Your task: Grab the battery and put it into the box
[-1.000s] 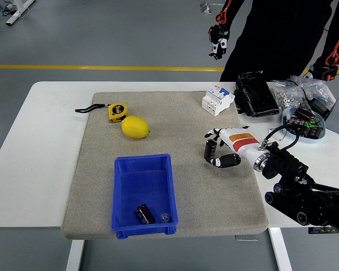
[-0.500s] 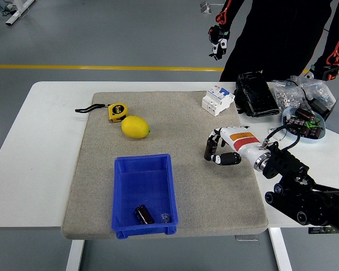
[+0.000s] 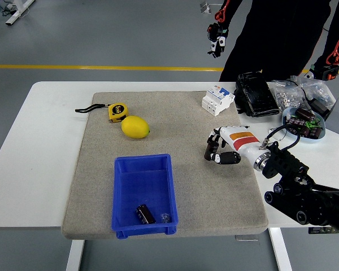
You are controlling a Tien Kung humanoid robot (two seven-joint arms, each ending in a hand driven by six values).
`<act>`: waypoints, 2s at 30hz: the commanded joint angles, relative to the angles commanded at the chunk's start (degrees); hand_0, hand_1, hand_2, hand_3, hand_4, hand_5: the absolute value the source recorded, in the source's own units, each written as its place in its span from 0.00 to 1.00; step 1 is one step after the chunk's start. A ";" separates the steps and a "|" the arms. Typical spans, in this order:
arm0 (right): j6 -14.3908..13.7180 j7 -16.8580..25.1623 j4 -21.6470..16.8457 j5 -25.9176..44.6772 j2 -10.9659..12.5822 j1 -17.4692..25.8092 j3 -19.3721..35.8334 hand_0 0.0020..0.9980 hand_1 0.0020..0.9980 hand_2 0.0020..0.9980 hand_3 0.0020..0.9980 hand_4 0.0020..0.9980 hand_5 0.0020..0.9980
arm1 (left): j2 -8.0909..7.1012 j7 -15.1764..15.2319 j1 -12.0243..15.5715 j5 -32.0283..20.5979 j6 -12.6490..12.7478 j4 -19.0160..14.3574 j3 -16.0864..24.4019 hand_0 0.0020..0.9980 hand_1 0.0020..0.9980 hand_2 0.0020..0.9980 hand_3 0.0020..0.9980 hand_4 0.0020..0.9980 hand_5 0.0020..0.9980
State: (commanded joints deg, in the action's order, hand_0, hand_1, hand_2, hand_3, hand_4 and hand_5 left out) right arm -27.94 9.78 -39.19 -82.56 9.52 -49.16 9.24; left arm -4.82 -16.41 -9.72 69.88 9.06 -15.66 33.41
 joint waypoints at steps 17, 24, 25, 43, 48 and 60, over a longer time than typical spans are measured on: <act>3.94 -0.53 -0.88 -2.80 0.38 -0.39 0.80 0.34 0.46 0.56 0.62 0.73 0.25 | -0.09 -0.14 -0.05 0.72 -0.24 0.00 0.39 0.66 0.65 0.65 0.58 0.63 0.58; 4.68 -0.64 -0.85 -3.57 0.46 -0.60 0.82 0.35 0.47 0.58 0.65 0.74 0.24 | -0.18 -0.23 -0.05 0.84 -0.22 0.01 0.47 0.66 0.65 0.65 0.58 0.63 0.58; 4.83 -0.65 -0.85 -3.61 0.47 -0.57 0.77 0.35 0.48 0.59 0.66 0.76 0.25 | -0.18 -0.23 -0.03 0.86 -0.22 0.02 0.48 0.66 0.65 0.65 0.58 0.63 0.58; 4.56 -0.73 -0.52 -5.72 0.87 -0.40 0.46 0.33 0.46 0.58 0.66 0.75 0.24 | -0.23 -0.40 0.23 1.00 -0.23 -0.12 0.34 0.66 0.65 0.65 0.58 0.63 0.58; 4.40 -0.82 -0.49 -6.09 0.98 -0.53 0.54 0.33 0.46 0.58 0.66 0.75 0.24 | -0.28 -0.37 0.04 0.85 -0.22 -0.17 0.14 0.66 0.65 0.65 0.58 0.63 0.58; 3.53 -0.73 -0.45 -6.02 0.92 -0.55 0.38 0.31 0.44 0.56 0.64 0.74 0.25 | -0.28 -0.37 -0.20 0.86 -0.27 -0.22 0.03 0.65 0.65 0.65 0.58 0.63 0.58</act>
State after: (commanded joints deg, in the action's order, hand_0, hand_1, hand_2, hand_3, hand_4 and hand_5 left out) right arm -24.41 9.06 -39.64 -88.57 10.44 -49.71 9.62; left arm -5.10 -16.78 -9.92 70.74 8.79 -15.88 33.45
